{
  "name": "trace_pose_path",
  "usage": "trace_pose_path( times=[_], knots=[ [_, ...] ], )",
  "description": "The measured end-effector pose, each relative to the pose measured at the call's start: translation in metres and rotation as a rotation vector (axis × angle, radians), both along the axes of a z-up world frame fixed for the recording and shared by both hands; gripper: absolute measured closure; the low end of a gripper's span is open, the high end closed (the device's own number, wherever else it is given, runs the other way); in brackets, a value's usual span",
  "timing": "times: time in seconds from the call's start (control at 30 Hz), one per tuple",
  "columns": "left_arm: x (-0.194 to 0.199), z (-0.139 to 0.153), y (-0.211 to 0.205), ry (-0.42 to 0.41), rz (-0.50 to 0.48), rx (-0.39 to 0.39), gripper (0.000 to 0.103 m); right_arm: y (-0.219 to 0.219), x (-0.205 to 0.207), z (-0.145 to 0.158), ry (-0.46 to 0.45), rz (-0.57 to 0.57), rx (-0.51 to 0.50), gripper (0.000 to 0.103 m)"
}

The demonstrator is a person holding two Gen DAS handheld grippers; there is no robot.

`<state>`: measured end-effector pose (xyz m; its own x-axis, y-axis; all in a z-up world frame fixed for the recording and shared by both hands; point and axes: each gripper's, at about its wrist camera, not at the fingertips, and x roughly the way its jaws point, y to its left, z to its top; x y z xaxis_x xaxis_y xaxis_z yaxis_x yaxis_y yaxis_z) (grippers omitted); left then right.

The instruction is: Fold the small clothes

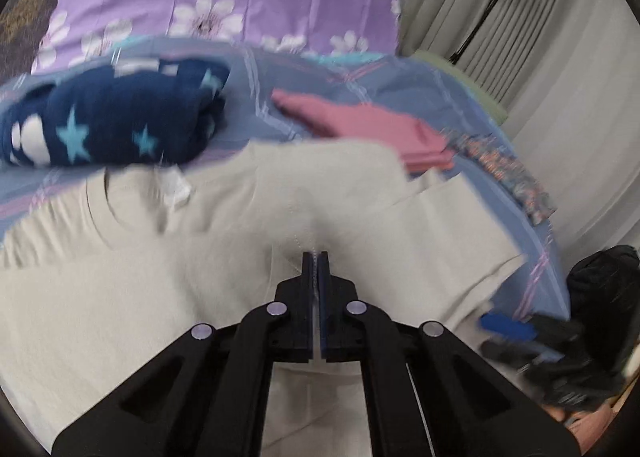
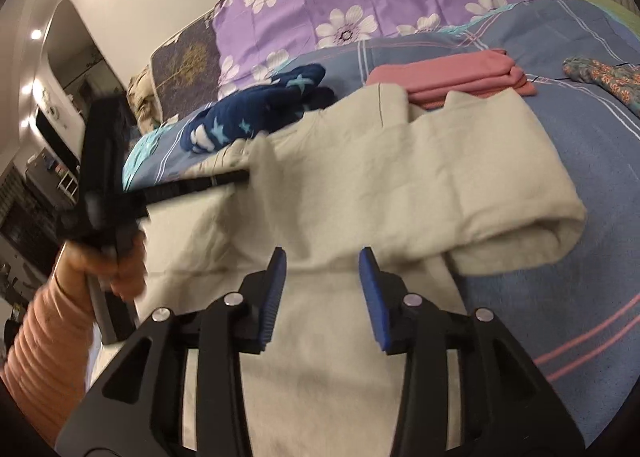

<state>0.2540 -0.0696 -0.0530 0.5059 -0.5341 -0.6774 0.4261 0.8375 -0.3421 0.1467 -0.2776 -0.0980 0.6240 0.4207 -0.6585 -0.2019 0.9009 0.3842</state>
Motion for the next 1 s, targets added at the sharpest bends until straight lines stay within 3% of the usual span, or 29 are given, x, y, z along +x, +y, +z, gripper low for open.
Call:
trace_pose_path(
  times=[0.2,0.37,0.5,0.7,0.9,1.0],
  knots=[
    [-0.028,0.075,0.022,-0.143,0.026,-0.046,0.102,0.019,0.009,-0.006,0.019,0.052,-0.018,0.064],
    [-0.052,0.102,0.06,-0.239,0.105,0.012,0.102,0.031,0.033,-0.016,0.037,0.013,-0.053,0.063],
    [-0.059,0.084,0.114,-0.206,0.231,0.076,0.102,0.029,0.034,-0.031,0.042,-0.014,-0.063,0.067],
    [-0.059,0.036,0.186,-0.07,0.382,0.098,0.102,0.043,0.03,-0.031,0.018,0.012,-0.144,0.054],
    [-0.061,-0.007,0.211,0.006,0.448,0.135,0.102,0.045,0.03,-0.031,0.012,0.027,-0.151,0.047],
    [-0.056,-0.031,0.211,0.036,0.473,0.232,0.099,0.047,0.029,-0.03,0.01,0.039,-0.156,0.043]
  ],
)
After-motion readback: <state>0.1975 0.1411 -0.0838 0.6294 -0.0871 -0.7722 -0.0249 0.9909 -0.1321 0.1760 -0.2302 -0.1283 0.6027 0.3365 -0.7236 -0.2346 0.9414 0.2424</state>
